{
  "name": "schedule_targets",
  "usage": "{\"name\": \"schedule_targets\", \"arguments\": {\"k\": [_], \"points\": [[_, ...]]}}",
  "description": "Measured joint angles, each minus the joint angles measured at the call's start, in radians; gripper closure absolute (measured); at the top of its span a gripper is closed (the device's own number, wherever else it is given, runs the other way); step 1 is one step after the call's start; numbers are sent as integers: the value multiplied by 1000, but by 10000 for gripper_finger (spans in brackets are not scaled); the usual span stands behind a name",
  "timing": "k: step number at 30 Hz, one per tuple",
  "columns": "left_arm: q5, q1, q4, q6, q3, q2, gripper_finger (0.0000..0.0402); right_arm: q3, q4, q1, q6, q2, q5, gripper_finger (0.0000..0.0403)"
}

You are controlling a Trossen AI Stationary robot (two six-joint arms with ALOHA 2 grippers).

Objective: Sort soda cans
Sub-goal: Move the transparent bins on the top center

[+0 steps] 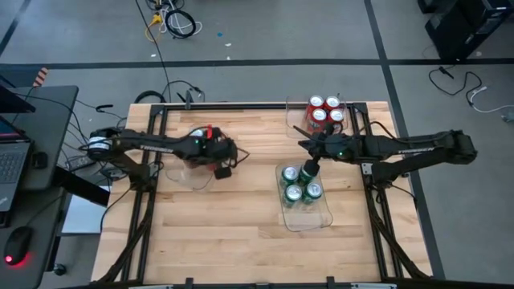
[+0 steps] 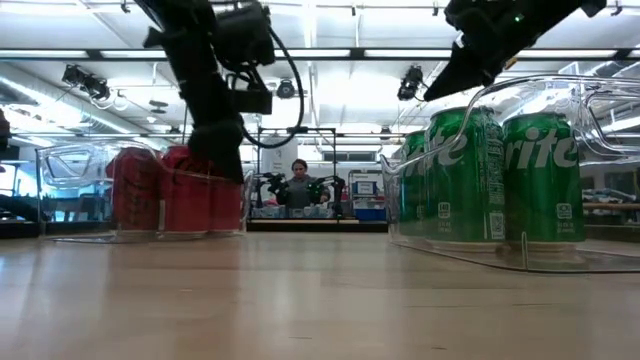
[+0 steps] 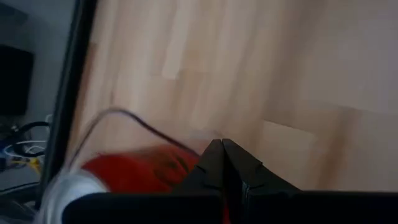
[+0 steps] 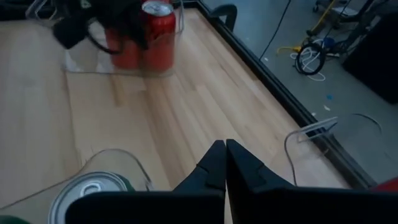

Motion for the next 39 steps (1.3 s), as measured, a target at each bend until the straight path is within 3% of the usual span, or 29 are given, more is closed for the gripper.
{"name": "schedule_targets", "arguments": {"k": [6,12,17,20,24,26,30,34,39], "points": [[-45,114,63,105,-3,16,402,-1,-30,1,-8,9,0,403],[-15,180,78,132,-3,14,402,110,-330,40,22,-30,-1,403],[63,122,106,130,8,14,402,152,-651,113,168,-39,-96,403],[113,59,138,127,24,14,402,119,-771,170,276,-39,-185,403],[186,-40,200,125,39,14,402,62,-862,251,409,-39,-212,403],[243,-93,227,115,39,13,402,25,-846,283,452,-39,-237,403],[317,-203,353,109,10,20,402,-86,-634,326,475,-38,-311,403],[311,-280,434,71,-33,21,402,-200,-410,341,507,-37,-361,403],[271,-331,447,5,-59,21,402,-275,-254,340,523,-37,-309,403]]}}
